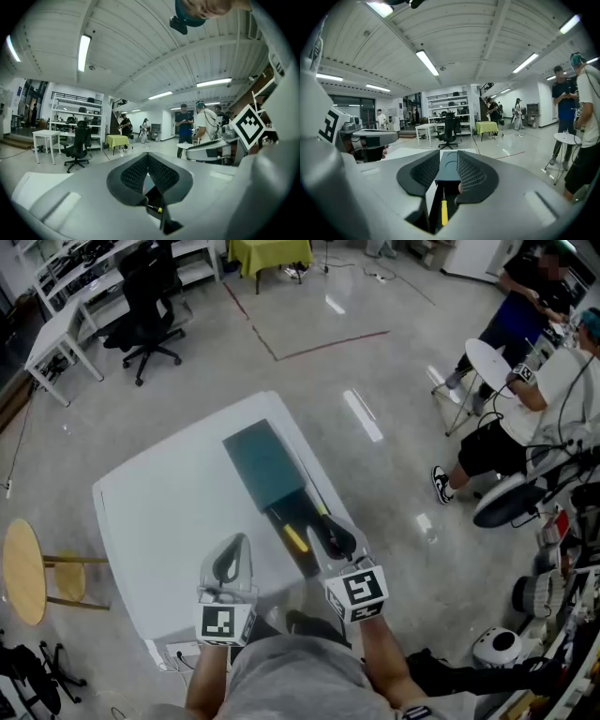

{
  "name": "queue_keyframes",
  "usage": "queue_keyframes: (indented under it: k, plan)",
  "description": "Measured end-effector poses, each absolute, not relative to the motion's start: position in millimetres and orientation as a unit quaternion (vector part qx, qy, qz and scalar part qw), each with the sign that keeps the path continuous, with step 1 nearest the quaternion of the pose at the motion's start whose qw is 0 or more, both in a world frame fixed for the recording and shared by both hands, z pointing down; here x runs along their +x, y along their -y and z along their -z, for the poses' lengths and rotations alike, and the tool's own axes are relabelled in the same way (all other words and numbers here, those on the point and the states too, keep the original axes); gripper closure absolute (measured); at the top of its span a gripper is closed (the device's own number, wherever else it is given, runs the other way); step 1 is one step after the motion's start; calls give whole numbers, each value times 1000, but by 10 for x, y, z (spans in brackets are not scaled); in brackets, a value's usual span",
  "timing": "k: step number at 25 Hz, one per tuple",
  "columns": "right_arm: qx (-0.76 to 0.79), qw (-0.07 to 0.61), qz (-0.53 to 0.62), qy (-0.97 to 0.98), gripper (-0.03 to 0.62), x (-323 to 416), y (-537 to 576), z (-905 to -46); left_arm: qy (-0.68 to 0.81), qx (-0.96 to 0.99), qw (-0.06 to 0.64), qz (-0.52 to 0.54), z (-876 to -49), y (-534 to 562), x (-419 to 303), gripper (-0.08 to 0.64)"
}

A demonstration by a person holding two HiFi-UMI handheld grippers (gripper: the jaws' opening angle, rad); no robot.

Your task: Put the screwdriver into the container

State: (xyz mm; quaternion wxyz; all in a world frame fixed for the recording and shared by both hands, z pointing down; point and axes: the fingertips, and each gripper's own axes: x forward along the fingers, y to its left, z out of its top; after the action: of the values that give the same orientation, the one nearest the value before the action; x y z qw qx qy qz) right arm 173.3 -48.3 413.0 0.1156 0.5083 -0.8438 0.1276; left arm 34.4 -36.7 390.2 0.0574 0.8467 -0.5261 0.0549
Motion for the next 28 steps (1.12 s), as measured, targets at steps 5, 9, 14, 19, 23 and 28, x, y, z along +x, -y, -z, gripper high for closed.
queue_keyframes:
  k: [5,9,14,19,23,28]
  plan:
    - [525,87,-104,840,482,1806,332,-3891,522,851,36,-42,-3662,264,348,548]
    - [539,73,-88,834,496,1897,177,-3755,512,858,20,-31,-3539,158,405,548]
    - [563,63,-72,821,526,2019,47,-3695,502,864,15,-31,-3503,89,462,549]
    - [583,63,-64,807,558,2151,-86,-3677,487,873,13,-22,-3460,20,566,549]
    - [601,64,-60,794,584,2255,-177,-3692,479,877,16,-32,-3471,0,638,548]
    - [608,66,-56,789,589,2320,-229,-3705,474,880,18,-30,-3485,-28,693,548]
